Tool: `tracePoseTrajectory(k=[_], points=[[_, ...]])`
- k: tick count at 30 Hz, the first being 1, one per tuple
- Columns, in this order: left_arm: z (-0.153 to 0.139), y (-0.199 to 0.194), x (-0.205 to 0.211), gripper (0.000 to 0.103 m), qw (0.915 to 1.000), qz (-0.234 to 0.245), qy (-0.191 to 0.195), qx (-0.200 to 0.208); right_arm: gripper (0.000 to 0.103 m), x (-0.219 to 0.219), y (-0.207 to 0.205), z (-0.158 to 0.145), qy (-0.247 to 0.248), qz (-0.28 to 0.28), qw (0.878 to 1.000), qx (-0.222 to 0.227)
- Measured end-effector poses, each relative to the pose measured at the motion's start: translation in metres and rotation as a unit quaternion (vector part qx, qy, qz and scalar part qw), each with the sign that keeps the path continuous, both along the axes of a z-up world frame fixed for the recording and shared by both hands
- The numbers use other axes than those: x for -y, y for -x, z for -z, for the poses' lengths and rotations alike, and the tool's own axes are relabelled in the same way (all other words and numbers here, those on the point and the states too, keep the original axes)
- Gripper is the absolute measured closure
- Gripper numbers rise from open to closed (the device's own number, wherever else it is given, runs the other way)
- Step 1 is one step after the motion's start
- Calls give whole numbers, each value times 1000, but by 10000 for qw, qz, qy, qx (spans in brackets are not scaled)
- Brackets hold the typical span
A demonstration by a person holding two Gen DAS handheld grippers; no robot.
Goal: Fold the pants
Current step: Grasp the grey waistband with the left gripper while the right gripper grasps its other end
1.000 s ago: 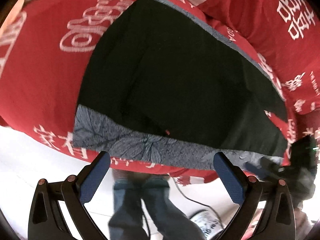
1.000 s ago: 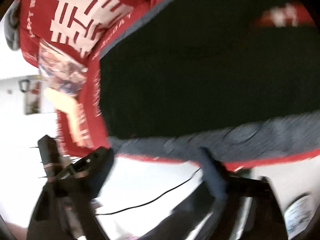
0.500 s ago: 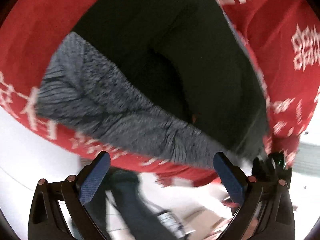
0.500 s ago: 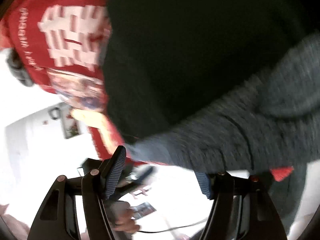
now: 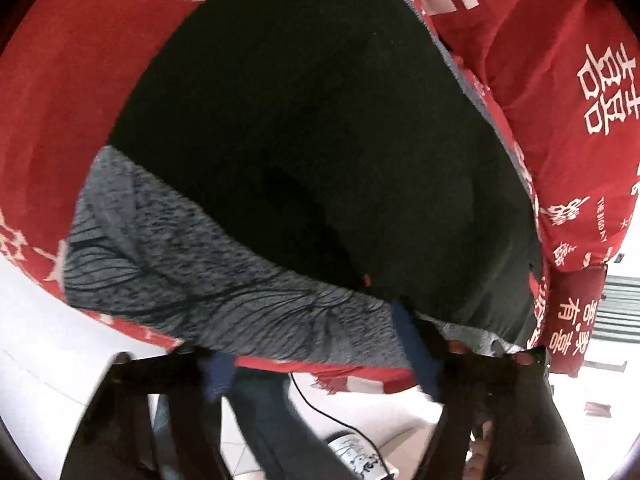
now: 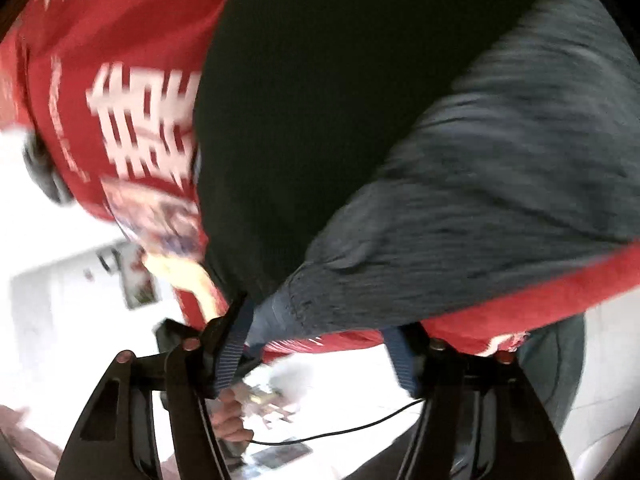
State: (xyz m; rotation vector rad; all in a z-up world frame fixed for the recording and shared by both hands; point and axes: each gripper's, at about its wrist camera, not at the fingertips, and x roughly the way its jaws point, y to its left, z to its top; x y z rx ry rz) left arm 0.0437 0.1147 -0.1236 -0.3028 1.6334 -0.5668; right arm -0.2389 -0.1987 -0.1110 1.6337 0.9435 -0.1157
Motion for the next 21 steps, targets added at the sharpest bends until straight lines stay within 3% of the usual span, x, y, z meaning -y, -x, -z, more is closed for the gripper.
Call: tracePoseTrajectory(k=[1,3,4,6,10,16,21], points=[[1,-2,-2,58,10000,10,-29,-39,40,2,4,0,-46,141,9999,4],[2,-6,-8,68,9999,10,-89,-137,45,8,15,0,-136,573,9983,27],[3,-5,-9,70,9999,13,-70,-157,68,11,19,-1,-186,789,9967,86],[-2,-8,-10,71,9998,43,-57,-166,94,16,22,0,-228,976,9950,-45],[-25,-5,-6,71,9998,141,-98,-34,94,26,-3,-36,333,260,9991,-90],[-80,-21,15,71,9995,71,-117,299,94,60,-51,-88,694,-619,9956,63],[-131,-75,67,71,9938,28,116,1108,94,112,-120,-120,861,-1199,9886,300]])
